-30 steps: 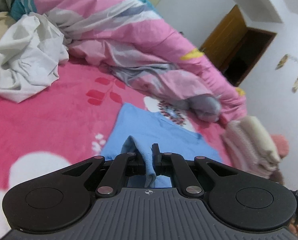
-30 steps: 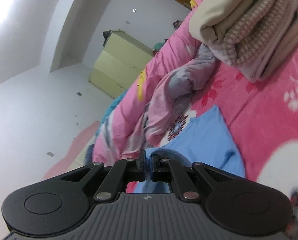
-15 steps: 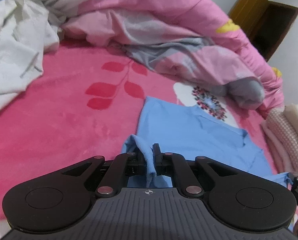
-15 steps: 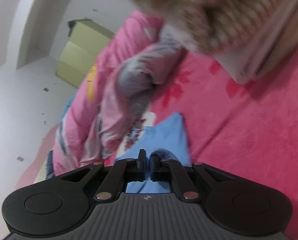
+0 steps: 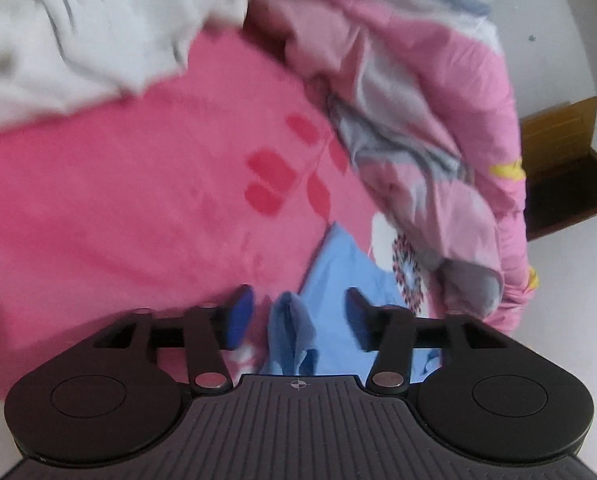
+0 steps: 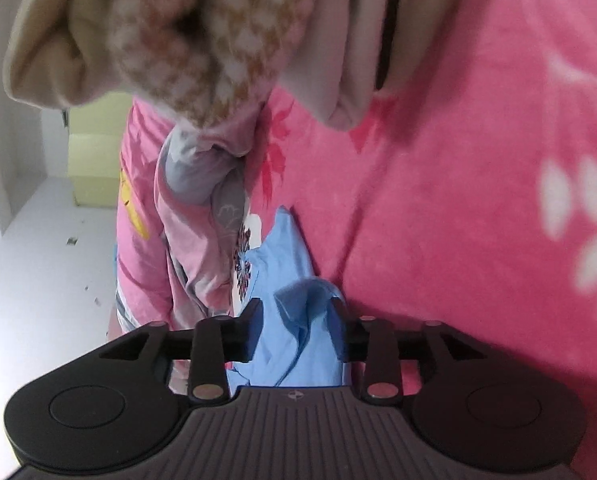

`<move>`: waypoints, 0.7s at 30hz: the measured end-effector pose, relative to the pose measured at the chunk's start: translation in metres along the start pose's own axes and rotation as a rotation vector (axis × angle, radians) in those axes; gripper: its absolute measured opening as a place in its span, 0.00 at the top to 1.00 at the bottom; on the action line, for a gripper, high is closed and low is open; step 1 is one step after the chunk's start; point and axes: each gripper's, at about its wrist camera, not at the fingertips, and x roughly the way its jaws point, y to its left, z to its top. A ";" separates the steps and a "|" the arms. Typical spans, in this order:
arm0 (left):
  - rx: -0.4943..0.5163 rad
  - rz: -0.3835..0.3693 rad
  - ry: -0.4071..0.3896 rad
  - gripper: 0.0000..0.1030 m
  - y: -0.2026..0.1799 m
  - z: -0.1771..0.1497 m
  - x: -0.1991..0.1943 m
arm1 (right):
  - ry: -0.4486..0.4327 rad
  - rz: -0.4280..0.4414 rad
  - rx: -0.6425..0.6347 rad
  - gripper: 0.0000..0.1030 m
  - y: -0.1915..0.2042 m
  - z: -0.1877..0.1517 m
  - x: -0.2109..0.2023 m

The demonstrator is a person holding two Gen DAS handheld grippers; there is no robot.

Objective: Fold clothes
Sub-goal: 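Lower the folded edge onto the shirt and open both grippers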

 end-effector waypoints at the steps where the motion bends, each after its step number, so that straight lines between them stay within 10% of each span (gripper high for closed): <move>1: 0.006 -0.007 -0.017 0.45 -0.001 0.001 -0.009 | -0.010 -0.014 0.001 0.57 0.002 -0.004 -0.007; 15: 0.274 -0.033 0.034 0.45 0.009 -0.088 -0.108 | -0.038 -0.065 -0.056 0.56 0.002 -0.114 -0.109; 21: 0.389 -0.057 -0.063 0.45 0.014 -0.108 -0.117 | -0.054 -0.166 -0.171 0.57 0.004 -0.141 -0.125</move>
